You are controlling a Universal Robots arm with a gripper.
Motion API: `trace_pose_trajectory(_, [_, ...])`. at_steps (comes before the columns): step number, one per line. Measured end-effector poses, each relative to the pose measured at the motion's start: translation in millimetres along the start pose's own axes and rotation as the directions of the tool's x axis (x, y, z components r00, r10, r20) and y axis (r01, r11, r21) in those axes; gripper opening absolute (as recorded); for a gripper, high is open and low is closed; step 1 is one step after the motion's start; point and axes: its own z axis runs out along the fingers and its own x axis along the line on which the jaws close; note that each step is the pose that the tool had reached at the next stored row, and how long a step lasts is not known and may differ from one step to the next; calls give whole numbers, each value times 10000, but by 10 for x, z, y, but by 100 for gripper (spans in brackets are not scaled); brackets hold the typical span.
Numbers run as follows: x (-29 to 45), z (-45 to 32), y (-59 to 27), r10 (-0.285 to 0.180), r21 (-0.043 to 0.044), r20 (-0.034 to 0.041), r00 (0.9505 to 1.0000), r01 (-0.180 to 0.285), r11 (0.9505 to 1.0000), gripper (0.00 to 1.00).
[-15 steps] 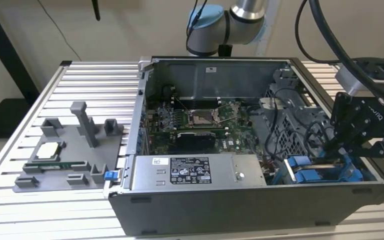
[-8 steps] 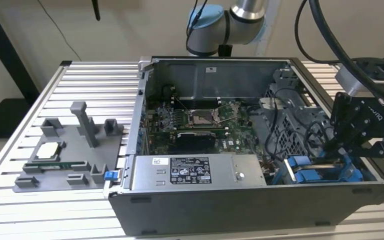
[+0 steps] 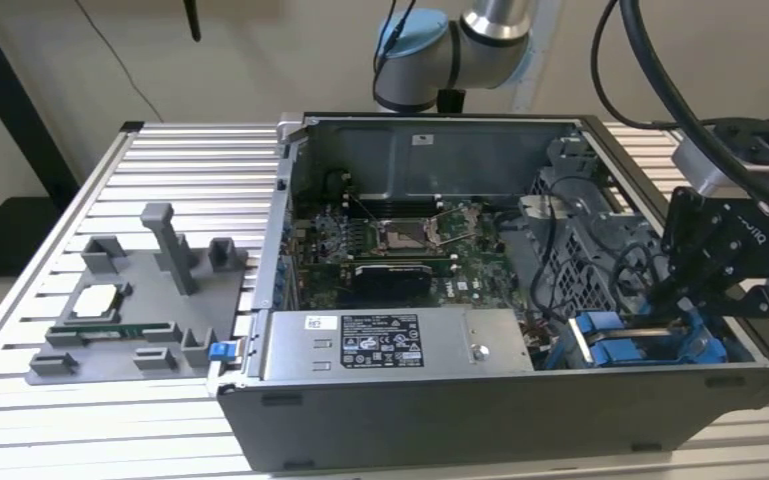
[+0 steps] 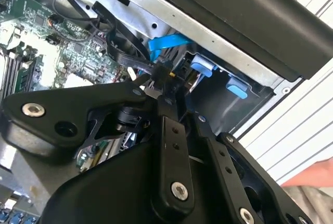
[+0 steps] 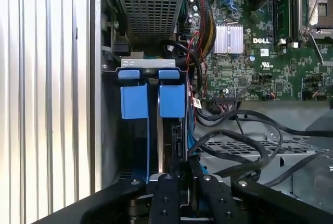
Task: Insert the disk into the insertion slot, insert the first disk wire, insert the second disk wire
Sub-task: 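Insert the first disk wire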
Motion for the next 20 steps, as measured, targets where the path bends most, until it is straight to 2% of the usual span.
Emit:
trace_pose_trajectory(4, [0,17,-3,0,1,0,10000,0,10000,0])
trace_pose_trajectory(5, [1,20,-3,0,1,4,10000,0,10000,100])
trace_pose_trajectory(14, [-1,-9,-1,0,-1,5,10000,0,10000,100])
trace_pose_trajectory(20, [-9,-120,10,1,-1,4,10000,-1,10000,100])
